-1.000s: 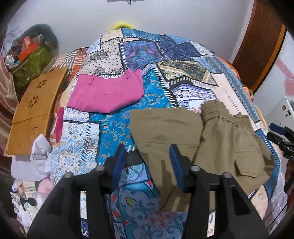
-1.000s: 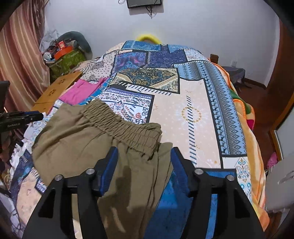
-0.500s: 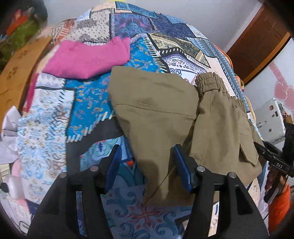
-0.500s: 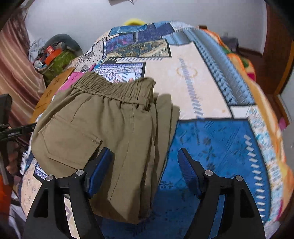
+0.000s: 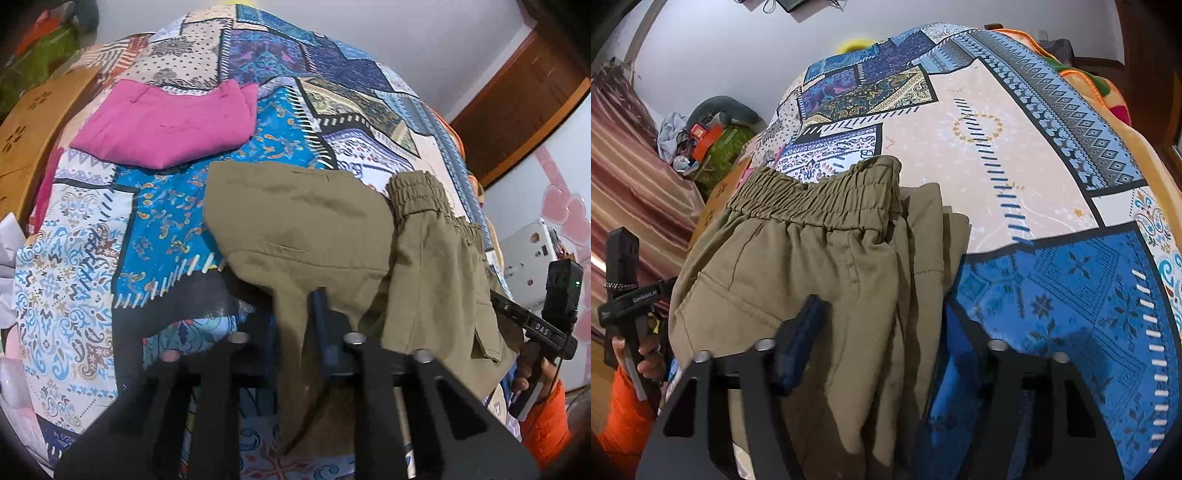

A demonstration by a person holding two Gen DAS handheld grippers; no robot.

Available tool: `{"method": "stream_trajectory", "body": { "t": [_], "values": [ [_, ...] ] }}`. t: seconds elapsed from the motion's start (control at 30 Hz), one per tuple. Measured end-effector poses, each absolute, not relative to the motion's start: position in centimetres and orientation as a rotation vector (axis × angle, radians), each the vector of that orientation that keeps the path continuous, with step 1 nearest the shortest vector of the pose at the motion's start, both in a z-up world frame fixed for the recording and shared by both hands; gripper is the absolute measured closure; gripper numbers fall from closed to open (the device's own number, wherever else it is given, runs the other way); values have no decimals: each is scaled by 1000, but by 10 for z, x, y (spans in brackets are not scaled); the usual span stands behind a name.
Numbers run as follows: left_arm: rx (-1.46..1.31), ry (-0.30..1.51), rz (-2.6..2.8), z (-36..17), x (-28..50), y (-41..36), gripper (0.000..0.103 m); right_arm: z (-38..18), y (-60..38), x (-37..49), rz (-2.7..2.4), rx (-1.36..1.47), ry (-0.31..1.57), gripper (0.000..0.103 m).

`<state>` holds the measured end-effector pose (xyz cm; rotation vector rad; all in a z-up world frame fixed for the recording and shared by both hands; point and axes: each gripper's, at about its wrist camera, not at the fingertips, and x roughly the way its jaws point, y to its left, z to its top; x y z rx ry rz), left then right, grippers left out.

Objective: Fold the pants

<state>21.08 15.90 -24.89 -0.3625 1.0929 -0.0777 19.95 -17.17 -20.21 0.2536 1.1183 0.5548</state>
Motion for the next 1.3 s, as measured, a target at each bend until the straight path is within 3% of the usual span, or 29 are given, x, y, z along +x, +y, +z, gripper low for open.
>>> {"method": "stream_trajectory", "body": {
  "t": [0.23, 0.6, 0.87, 1.3],
  "values": [
    [-330, 1041, -41, -229, 204, 155, 100, -190, -172, 200, 540, 212, 1072, 87],
    [-187, 885, -3, -157, 191, 147, 100, -129, -145, 199, 601, 74, 929, 89],
    [-170, 784, 62, -109, 196, 185, 100, -91, -107, 211, 657, 21, 825, 89],
    [-172, 732, 201, -111, 251, 276, 100, -77, -11, 278, 714, -35, 760, 89]
  ]
}}
